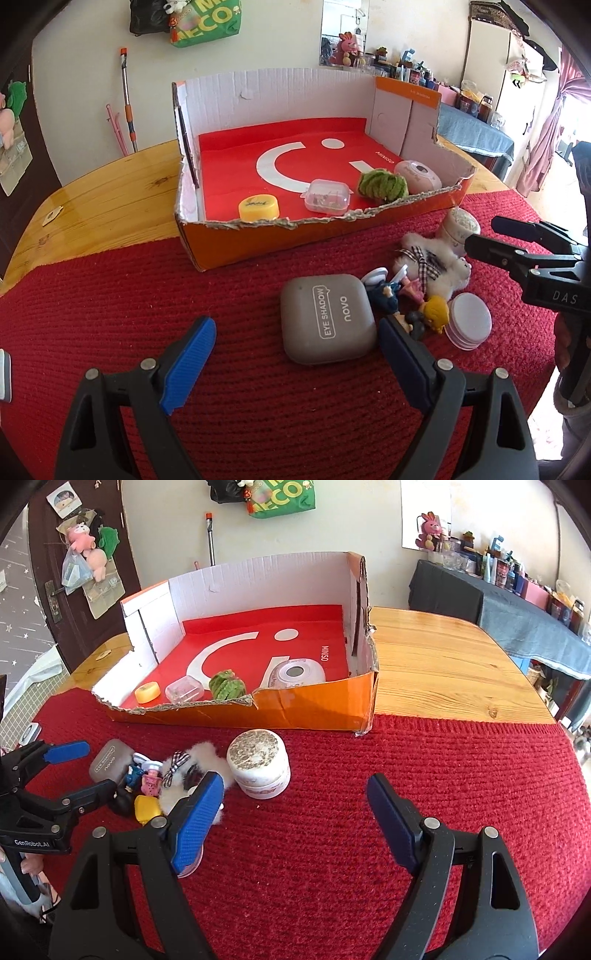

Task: Organize objects
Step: 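Grasp the white cream jar with the right gripper while the left grasps the grey case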

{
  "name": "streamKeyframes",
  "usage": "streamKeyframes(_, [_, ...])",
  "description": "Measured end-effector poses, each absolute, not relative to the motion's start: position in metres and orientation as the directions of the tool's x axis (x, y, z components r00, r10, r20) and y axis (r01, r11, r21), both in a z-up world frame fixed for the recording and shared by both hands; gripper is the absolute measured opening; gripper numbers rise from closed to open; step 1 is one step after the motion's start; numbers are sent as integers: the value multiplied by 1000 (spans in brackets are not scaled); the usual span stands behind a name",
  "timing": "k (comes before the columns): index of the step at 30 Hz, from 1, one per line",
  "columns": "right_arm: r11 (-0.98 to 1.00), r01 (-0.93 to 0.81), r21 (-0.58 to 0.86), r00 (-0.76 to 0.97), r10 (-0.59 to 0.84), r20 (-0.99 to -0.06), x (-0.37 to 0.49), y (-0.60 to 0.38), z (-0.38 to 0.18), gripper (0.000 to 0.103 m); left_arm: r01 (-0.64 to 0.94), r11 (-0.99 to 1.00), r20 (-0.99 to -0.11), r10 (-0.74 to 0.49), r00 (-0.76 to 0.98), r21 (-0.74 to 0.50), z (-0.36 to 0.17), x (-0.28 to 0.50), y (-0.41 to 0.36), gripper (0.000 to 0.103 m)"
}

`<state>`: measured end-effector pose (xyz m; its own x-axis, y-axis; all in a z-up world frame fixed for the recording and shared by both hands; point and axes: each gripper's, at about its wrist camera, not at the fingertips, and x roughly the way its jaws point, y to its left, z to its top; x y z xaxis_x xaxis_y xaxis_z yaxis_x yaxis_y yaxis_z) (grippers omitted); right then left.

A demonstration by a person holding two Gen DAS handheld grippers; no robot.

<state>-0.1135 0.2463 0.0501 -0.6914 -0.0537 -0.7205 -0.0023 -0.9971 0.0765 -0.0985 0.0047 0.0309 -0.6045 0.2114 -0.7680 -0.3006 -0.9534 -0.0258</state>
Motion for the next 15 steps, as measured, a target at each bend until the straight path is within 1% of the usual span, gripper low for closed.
streamKeyframes(4, [-1000,16,6,-665,-15,-746,-124,240,45,79,-312,-949,-772,221,-597,-30,28,-102,4,90])
streamKeyframes(7, [-999,34,-2,-656,-21,-754,-129,237,43,75,-321,-946,-770,233,-594,-39,28,-103,4,85])
streamKeyframes(10, [-999,54,4,-648,-38,-761,-133,236,42,64,-335,-942,-765,239,-598,-32,29,-102,7,80])
streamKeyframes(11, [-998,60,5,-646,-43,-762,-134,235,42,62,-340,-940,-765,245,-596,-37,29,-102,7,77])
streamKeyframes(13, [-998,68,4,-645,-48,-762,-136,233,42,59,-343,-938,-763,254,-595,-44,29,-101,7,75])
streamKeyframes(15, [-997,79,16,-645,-64,-762,-135,233,41,51,-347,-936,-760,265,-594,-55,30,-101,7,73])
